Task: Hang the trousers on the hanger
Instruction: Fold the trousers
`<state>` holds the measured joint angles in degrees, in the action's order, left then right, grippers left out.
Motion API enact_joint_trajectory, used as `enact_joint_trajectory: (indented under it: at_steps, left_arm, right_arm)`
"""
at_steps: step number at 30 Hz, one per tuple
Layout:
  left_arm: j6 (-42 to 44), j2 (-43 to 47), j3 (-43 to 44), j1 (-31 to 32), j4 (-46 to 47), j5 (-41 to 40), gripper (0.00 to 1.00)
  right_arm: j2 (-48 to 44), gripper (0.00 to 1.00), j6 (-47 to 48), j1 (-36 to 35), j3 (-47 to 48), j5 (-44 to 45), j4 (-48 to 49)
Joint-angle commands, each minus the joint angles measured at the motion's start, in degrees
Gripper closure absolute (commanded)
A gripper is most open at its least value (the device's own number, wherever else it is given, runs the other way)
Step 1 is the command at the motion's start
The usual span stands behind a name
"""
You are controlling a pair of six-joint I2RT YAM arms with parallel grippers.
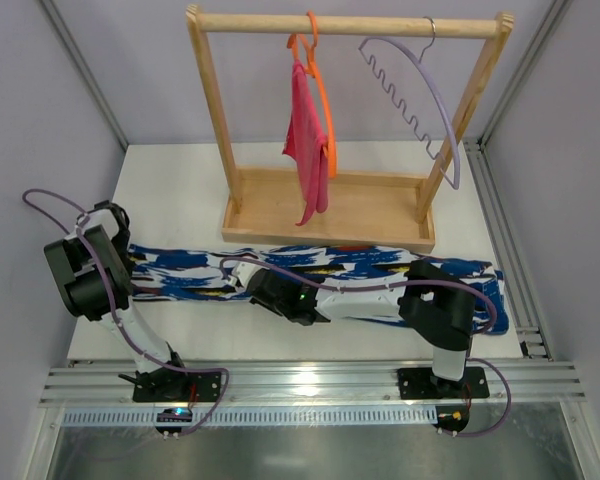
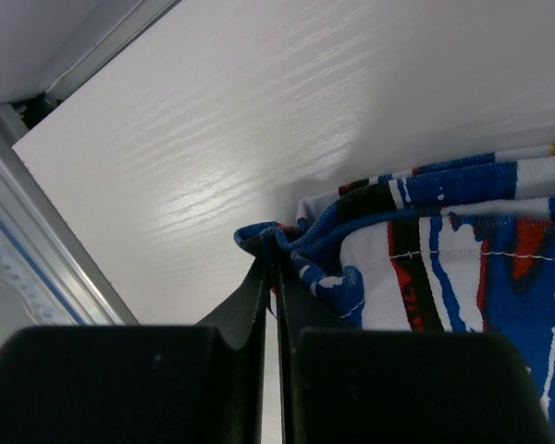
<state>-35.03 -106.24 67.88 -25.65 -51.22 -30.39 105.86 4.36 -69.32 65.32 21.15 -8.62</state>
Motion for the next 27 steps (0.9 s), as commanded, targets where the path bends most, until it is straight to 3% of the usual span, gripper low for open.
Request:
enact_joint_trajectory:
  at_steps: [1, 10, 14, 17, 19, 21, 27]
  left_arm:
    - [1.3, -0.5, 3.1, -0.1, -2.1, -7.7, 1.00]
    - [1.5, -1.0, 2.1, 1.9, -3.0, -14.4, 1.00]
    - [1.4, -1.1, 1.8, 2.2, -2.7, -16.1, 1.00]
    - [1.2, -0.7, 1.9, 2.4, -3.0, -16.0, 0.99]
    - [1.2, -0.6, 2.3, 2.4, -3.4, -16.3, 1.00]
    - [1.2, -0.7, 2.8, 2.3, -4.0, -16.4, 1.00]
    - [1.2, -0.5, 2.8, 2.4, -3.9, -16.4, 0.99]
  right_arm:
    - [-2.5, 0.96, 1.8, 0.2, 1.8, 6.1, 1.3]
    - [-2.6, 0.96, 2.3, 0.9, 1.7, 7.0, 1.2]
    - [-4.0, 0.81, 3.4, 1.1, 1.3, 5.3, 1.3]
    - [-4.6, 0.80, 3.9, 1.1, 1.0, 3.4, 1.9]
    - [-4.1, 0.80, 4.1, 1.2, 1.0, 2.7, 2.1]
    - [-3.7, 0.90, 4.1, 1.1, 1.0, 1.0, 2.5]
    - [-3.4, 0.96, 3.6, 1.1, 1.2, 0.3, 3.4]
